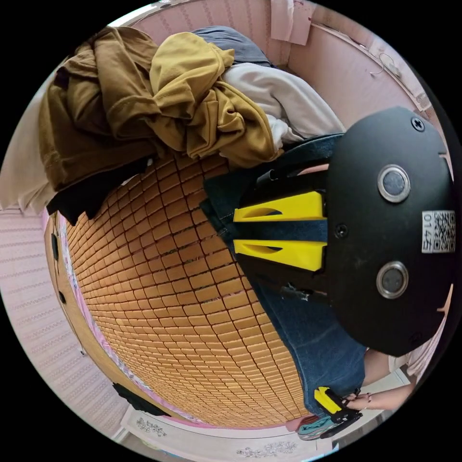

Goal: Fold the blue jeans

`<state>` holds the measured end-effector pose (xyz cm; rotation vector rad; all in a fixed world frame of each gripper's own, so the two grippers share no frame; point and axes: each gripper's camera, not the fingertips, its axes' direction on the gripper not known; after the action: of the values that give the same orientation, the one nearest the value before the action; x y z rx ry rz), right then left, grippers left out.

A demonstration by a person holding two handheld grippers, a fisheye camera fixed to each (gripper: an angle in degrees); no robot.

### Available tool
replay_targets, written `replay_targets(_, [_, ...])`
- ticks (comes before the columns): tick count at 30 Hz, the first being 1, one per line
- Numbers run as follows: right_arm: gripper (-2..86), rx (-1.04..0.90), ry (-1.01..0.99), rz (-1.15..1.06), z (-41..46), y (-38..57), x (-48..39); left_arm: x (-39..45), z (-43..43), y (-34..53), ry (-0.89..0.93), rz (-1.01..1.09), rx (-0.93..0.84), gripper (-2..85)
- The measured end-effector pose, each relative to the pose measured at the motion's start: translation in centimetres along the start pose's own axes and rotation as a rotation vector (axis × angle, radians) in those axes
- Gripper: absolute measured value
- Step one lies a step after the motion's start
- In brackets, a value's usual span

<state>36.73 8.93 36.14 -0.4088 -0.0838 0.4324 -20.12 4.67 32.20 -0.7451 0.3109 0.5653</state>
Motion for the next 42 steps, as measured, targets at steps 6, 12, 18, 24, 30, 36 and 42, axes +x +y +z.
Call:
replay_targets(6, [2.2,0.078,-0.035,-0.025,-1.8,1.4,2.3,-1.7,0.5,0.3,0.097,-0.082,0.024,2.5])
replay_targets(12, [0.9,0.247,0.024,-0.097,-4.8,3.5,2.4,-2.0,-0.2,0.7,0.016,-0.088,0.057,-0.9])
replay_targets(18, [0.7,0.107,0.123,-0.176,-0.2,2.0,2.3,-2.2,1.0,0.7,0.014,-0.103,0.029,-1.0])
replay_targets(24, [0.1,0.211,-0.061,-0.065,-4.9,5.5,7.3,-2.7,1.7,1.0,0.047,-0.102,0.026,-1.0])
replay_targets(30, [7.1,0.358,-0.013,0.129,-9.1,18.4,16.4,-2.7,2.0,1.6,0.054,-0.124,0.045,-1.0])
replay_targets(36, [13.2,0.22,-0.258,0.377,-5.4,22.2,23.7,1.0,0.6,3.5,0.164,-0.036,0.114,-1.0])
replay_targets(42, [3.2,0.196,-0.473,0.393,-6.4,20.4,24.4,5.2,3.1,5.6,0.135,0.046,0.044,-1.0])
